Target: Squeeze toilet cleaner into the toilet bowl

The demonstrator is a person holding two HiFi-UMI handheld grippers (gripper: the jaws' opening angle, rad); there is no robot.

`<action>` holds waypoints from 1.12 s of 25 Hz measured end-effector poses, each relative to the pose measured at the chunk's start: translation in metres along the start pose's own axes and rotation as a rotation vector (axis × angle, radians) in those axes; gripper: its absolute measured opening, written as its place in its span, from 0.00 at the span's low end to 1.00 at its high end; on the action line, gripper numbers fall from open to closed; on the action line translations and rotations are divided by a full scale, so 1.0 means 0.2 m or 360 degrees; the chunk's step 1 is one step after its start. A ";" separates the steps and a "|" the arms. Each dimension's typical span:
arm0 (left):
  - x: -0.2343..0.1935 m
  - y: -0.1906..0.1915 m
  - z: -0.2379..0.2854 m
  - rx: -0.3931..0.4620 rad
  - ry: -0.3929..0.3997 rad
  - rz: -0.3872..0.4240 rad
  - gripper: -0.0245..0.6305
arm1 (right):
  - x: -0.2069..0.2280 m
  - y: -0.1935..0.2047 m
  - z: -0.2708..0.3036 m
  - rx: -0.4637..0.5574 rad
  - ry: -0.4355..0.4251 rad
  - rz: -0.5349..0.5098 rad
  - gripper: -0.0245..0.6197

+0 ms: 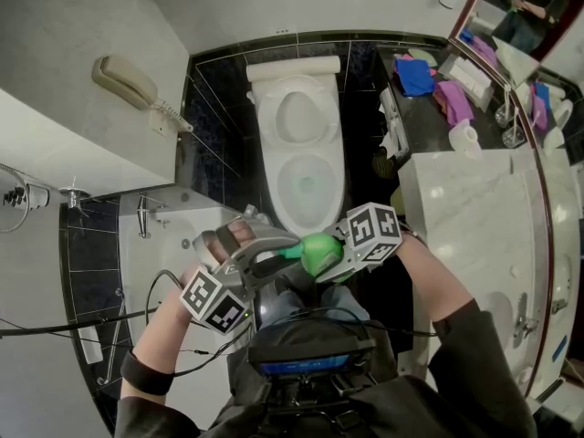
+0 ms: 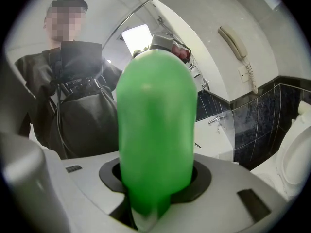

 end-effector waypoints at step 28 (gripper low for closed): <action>-0.06 0.19 -0.04 0.0144 0.0292 -0.1861 0.48 | 0.02 0.00 0.00 -0.0020 0.0119 -0.0088 0.33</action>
Point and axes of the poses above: the fingertips, and each gripper's own axes: z forward along the fingers, x to its right, y out of its underside, the point moved 7 cm from there along -z, backward along the fingers, and after that the axes turned 8 degrees about -y, right-handed, at the moved point
